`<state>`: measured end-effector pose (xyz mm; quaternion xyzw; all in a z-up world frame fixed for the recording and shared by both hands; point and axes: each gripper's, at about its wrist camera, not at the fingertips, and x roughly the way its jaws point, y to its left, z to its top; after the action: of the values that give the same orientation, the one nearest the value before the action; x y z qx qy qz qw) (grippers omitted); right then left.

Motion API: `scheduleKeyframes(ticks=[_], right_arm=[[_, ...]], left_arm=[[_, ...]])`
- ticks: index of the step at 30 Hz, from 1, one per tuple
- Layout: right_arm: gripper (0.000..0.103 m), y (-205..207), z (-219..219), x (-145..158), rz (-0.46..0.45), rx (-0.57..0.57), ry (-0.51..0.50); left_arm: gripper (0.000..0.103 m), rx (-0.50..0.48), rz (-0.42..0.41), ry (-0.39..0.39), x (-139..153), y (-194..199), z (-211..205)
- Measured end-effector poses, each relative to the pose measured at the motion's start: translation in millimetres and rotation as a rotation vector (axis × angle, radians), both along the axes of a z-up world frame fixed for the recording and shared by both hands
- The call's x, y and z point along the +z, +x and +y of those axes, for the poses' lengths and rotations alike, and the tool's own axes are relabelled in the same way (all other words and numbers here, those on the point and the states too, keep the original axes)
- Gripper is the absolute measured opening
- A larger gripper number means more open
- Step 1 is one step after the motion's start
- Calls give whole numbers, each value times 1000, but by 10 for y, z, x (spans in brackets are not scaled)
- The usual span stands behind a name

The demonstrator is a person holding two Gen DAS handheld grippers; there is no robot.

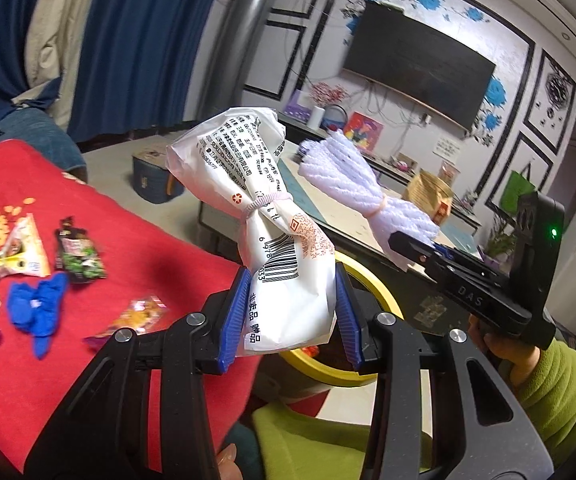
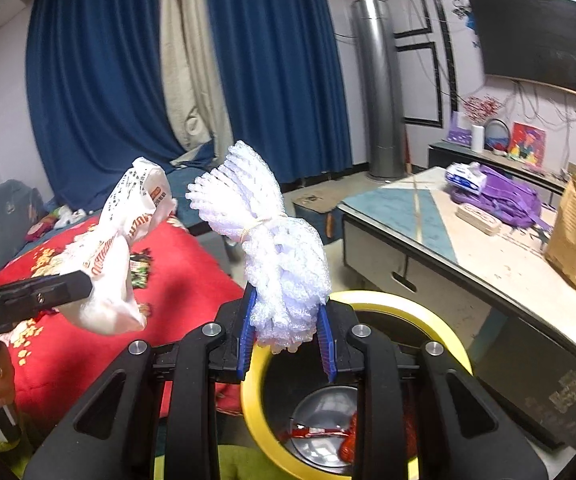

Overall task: Collect trash
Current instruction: 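Lift the foam net and white bag in both tools over the yellow bin, then open both tools to drop the foam net and white bag into the bin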

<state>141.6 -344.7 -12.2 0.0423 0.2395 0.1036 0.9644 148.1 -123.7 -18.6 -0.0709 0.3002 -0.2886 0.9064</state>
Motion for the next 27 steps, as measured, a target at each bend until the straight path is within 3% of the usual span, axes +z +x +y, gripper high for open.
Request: scheduleKeyframes(ticks=[27], right_arm=[[26,82,-783,-500,154,-233,25]], left_arm=[[34,-202,56,111,-494,199,-913]])
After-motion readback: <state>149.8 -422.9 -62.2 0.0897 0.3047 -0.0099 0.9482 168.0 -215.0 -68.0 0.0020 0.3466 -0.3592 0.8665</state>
